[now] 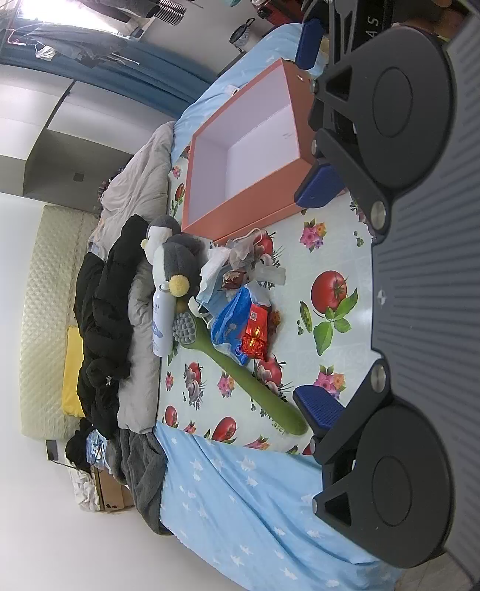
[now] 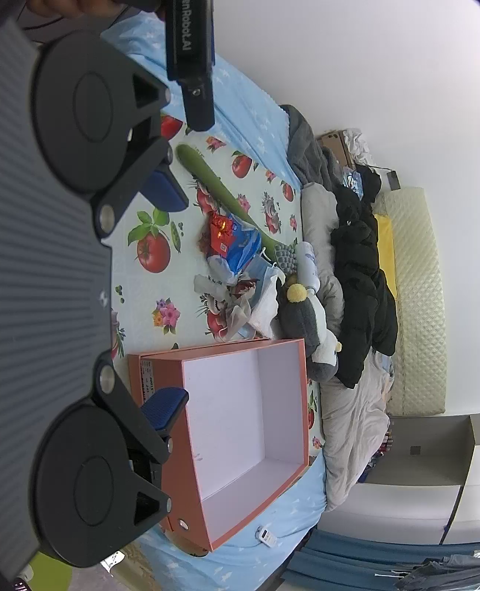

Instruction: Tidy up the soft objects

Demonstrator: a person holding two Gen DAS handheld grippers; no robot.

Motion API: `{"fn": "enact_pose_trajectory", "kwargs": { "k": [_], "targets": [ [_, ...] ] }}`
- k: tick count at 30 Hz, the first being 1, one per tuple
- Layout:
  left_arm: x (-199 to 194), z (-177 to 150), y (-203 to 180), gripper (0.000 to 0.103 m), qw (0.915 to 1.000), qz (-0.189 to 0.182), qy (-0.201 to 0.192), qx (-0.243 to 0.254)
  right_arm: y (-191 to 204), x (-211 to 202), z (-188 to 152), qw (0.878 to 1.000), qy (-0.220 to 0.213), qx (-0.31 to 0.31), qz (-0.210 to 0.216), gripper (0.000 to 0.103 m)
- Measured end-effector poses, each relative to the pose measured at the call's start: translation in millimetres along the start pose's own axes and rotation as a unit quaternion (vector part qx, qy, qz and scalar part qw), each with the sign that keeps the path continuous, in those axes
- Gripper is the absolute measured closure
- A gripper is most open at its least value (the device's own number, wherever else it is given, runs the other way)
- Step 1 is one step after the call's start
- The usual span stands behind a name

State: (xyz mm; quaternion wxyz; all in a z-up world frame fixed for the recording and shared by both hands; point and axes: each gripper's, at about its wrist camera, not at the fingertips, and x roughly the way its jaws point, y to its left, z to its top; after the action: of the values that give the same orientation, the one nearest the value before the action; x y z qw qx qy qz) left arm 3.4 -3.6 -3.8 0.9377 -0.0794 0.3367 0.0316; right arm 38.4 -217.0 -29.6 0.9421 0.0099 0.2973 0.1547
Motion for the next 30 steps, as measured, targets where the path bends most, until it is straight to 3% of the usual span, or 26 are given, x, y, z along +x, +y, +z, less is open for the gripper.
{"fn": "enact_pose_trajectory", "kwargs": {
  "k": [30],
  "targets": [
    [1.4, -1.9, 6.8, 0.0, 1.0, 0.005, -0.002, 0.002, 3.6, 4.0, -1.2, 1.0, 0.009, -0.006, -0.001, 0.0]
  ]
}}
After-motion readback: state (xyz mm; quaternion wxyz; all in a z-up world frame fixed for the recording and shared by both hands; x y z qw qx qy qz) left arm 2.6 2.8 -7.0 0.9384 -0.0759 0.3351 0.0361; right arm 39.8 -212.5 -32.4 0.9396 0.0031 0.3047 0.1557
